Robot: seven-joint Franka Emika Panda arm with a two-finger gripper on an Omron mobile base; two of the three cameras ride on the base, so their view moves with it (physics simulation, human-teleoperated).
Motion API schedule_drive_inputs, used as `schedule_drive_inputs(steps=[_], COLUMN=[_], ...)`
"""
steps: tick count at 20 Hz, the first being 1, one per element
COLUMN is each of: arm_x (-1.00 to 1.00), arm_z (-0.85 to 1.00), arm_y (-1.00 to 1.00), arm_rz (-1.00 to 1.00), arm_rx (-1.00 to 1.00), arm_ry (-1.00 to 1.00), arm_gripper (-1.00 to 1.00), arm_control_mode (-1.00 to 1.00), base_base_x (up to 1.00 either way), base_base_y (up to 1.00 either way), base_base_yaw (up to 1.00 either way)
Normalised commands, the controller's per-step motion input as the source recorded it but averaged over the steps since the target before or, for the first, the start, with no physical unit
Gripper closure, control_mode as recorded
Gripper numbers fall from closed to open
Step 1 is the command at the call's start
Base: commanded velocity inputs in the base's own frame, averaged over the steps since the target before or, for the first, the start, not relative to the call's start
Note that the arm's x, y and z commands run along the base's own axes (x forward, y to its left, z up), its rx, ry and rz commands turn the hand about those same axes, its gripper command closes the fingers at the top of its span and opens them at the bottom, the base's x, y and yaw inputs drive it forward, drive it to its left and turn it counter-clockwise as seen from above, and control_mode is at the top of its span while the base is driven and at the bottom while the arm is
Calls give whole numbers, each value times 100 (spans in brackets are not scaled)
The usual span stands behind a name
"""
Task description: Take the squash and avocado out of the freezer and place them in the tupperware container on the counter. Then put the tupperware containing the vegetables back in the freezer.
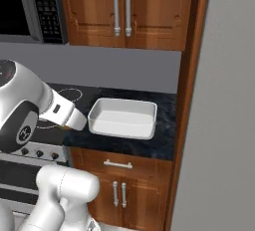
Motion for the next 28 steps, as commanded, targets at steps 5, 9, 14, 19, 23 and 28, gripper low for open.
schedule_drive_inputs(steps=[5,9,14,19,23,28], arm_x=[0,43,100,100,100,100], arm_z=[0,-7,-73,-100,-93,-89], arm_y=[0,0,0,0,0,0], arm_rz=[0,0,1,5,11,16], arm_rx=[0,1,0,0,0,0], arm_ry=[0,4,15,12,3,5], arm_gripper=[100,100,100,100,100,100], arm_control_mode=[100,-100,-100,-100,-100,-100], base_base_x=[89,41,0,0,0,0], base_base_y=[0,0,0,0,0,0], base_base_yaw=[0,0,0,0,0,0])
